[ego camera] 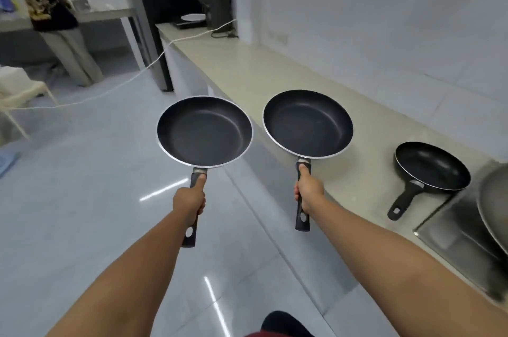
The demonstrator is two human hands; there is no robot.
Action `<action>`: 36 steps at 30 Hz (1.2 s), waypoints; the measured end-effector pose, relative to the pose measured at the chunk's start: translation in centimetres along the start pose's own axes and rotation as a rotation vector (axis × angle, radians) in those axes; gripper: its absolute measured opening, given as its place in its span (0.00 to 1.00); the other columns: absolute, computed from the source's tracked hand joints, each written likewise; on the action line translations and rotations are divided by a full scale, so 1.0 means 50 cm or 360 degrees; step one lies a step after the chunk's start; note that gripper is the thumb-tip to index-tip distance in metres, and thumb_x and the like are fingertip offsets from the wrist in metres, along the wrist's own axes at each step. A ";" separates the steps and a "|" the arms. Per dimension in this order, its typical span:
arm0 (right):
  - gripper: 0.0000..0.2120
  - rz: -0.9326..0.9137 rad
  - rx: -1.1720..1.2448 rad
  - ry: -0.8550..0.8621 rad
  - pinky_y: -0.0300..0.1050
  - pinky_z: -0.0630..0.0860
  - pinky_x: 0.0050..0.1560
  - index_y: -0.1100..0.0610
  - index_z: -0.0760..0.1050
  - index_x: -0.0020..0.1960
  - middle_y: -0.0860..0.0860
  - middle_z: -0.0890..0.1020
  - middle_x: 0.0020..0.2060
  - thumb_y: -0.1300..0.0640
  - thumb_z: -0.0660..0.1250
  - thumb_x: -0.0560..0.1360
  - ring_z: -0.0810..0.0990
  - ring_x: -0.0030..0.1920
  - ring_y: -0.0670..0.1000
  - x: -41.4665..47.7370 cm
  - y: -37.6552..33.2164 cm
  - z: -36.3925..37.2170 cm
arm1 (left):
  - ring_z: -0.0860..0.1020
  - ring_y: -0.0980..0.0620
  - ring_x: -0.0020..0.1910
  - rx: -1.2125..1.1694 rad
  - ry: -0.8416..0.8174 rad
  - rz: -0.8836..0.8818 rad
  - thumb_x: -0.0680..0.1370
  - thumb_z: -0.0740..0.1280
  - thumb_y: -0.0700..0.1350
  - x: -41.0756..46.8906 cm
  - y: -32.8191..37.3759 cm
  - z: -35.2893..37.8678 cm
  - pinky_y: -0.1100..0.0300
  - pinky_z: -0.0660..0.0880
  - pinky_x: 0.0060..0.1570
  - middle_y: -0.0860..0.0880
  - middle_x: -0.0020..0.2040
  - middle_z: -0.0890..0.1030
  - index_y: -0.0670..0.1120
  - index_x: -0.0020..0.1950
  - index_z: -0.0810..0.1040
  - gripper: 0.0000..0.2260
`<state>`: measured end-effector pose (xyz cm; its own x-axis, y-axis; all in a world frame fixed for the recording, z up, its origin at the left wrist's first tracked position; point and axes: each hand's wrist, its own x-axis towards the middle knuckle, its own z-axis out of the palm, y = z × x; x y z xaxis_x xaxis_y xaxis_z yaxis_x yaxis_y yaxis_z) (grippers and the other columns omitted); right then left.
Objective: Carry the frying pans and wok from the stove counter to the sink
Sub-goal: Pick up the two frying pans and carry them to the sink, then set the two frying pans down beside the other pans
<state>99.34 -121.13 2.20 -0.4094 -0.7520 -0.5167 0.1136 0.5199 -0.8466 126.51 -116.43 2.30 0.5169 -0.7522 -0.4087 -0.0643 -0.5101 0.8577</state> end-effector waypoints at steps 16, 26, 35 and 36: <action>0.25 0.0096 0.0141 0.0698 0.42 0.68 0.26 0.61 0.71 0.32 0.52 0.73 0.17 0.42 0.62 0.77 0.69 0.19 0.53 0.349 -0.205 -0.014 | 0.70 0.49 0.21 0.0351 -0.0686 0.0266 0.76 0.64 0.62 0.397 0.326 0.456 0.59 0.69 0.28 0.48 0.21 0.73 0.42 0.30 0.73 0.26; 0.29 0.0288 0.0204 0.1025 0.41 0.67 0.25 0.61 0.70 0.26 0.51 0.71 0.13 0.41 0.61 0.77 0.68 0.16 0.52 0.444 -0.200 -0.004 | 0.69 0.48 0.21 0.0653 -0.1084 0.0346 0.76 0.63 0.62 0.564 0.411 0.667 0.58 0.68 0.29 0.49 0.17 0.71 0.43 0.24 0.70 0.28; 0.29 0.0416 0.0332 0.1187 0.44 0.69 0.27 0.61 0.71 0.26 0.53 0.73 0.17 0.42 0.62 0.77 0.69 0.18 0.53 0.475 -0.205 0.064 | 0.68 0.46 0.21 0.0755 -0.1301 0.0380 0.76 0.63 0.63 0.657 0.463 0.752 0.57 0.68 0.31 0.47 0.18 0.70 0.44 0.21 0.69 0.30; 0.29 0.0423 0.0345 0.1189 0.45 0.69 0.27 0.61 0.70 0.26 0.53 0.73 0.18 0.42 0.62 0.77 0.68 0.18 0.53 0.477 -0.206 0.072 | 0.68 0.46 0.21 0.0767 -0.1315 0.0380 0.76 0.63 0.64 0.663 0.465 0.756 0.57 0.68 0.32 0.47 0.18 0.70 0.44 0.22 0.69 0.30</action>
<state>91.68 -145.86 -1.87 -0.8302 -0.1065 -0.5472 0.4329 0.4953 -0.7532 109.90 -168.98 -3.12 -0.3021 -0.8189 -0.4880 -0.5251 -0.2843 0.8021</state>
